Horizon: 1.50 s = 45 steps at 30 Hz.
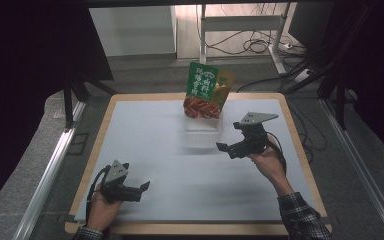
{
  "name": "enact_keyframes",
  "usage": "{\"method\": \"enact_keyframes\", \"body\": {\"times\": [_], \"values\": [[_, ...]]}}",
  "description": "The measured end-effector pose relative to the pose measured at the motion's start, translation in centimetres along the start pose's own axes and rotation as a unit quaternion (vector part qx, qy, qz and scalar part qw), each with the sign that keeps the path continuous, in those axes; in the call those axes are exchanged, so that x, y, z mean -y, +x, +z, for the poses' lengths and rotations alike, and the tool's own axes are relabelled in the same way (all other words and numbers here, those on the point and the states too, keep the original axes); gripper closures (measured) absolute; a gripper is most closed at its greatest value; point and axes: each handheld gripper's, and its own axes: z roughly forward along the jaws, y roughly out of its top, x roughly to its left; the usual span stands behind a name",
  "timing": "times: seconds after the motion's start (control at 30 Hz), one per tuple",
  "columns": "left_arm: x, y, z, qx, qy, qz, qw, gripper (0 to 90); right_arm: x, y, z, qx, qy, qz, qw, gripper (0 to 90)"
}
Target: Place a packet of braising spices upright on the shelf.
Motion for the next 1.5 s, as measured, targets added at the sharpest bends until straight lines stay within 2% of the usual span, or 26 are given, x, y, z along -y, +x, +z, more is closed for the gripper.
{"method": "enact_keyframes", "body": {"times": [0.2, 0.63, 1.03, 1.13, 1.5], "values": [[0.0, 0.0, -0.1, 0.003, -0.001, -0.002, 1.0000, 0.2, 0.7, 0.2, -0.6, -0.003, 0.000, 0.003, 1.0000, 0.0], [0.0, 0.1, -0.1, 0.005, -0.001, -0.003, 1.0000, 0.3, 1.8, 1.2, -2.0, 0.003, -0.007, -0.007, 0.9999, 0.0], [0.0, 0.1, -0.1, 0.010, -0.003, -0.009, 0.9999, 0.2, 3.8, 1.3, -2.7, 0.022, -0.008, -0.009, 0.9997, 0.0], [0.0, 0.1, -0.1, 0.009, -0.003, -0.010, 0.9999, 0.3, 4.2, 1.6, -3.2, 0.027, -0.017, -0.011, 0.9994, 0.0], [0.0, 0.1, -0.1, 0.010, 0.000, -0.007, 0.9999, 0.3, 5.7, 2.7, -4.2, 0.045, -0.018, -0.023, 0.9986, 0.0]]}}
